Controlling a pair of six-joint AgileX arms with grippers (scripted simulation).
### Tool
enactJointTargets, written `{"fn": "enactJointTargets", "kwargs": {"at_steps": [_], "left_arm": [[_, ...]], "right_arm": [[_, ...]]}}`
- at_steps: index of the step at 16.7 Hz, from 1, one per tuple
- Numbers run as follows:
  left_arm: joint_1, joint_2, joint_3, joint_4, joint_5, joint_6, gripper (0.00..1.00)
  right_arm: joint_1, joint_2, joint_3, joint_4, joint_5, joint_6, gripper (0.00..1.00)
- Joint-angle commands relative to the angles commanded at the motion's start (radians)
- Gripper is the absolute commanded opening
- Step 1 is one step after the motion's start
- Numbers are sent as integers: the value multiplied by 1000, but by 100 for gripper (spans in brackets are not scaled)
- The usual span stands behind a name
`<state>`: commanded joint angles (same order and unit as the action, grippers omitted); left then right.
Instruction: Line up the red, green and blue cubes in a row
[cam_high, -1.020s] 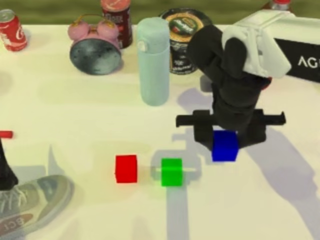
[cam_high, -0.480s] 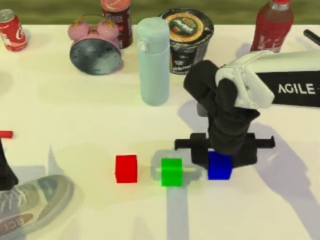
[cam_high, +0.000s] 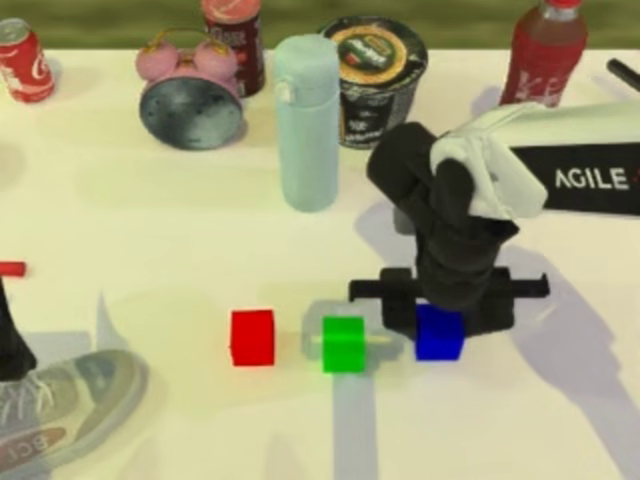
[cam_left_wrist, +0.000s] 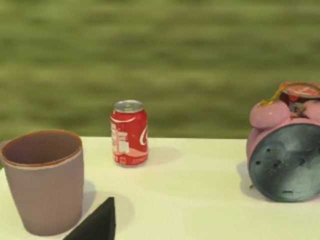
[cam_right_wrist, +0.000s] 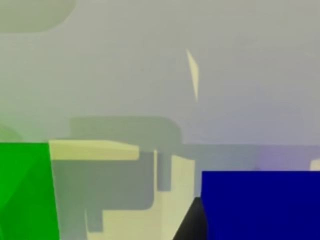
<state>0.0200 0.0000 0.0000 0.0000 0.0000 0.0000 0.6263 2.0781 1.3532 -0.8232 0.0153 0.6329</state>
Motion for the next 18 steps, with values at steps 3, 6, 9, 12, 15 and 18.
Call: {"fn": "enactJointTargets", "kwargs": {"at_steps": [3, 6, 9, 12, 15, 18], "left_arm": [[0, 0, 0, 0, 0, 0, 100], [0, 0, 0, 0, 0, 0, 100], [0, 0, 0, 0, 0, 0, 100], [0, 0, 0, 0, 0, 0, 100], [0, 0, 0, 0, 0, 0, 100], [0, 0, 0, 0, 0, 0, 100]], "right_arm": [[0, 0, 0, 0, 0, 0, 53], [0, 0, 0, 0, 0, 0, 75], [0, 0, 0, 0, 0, 0, 98], [0, 0, 0, 0, 0, 0, 100], [0, 0, 0, 0, 0, 0, 100], [-2, -1, 0, 0, 0, 0, 100]]}}
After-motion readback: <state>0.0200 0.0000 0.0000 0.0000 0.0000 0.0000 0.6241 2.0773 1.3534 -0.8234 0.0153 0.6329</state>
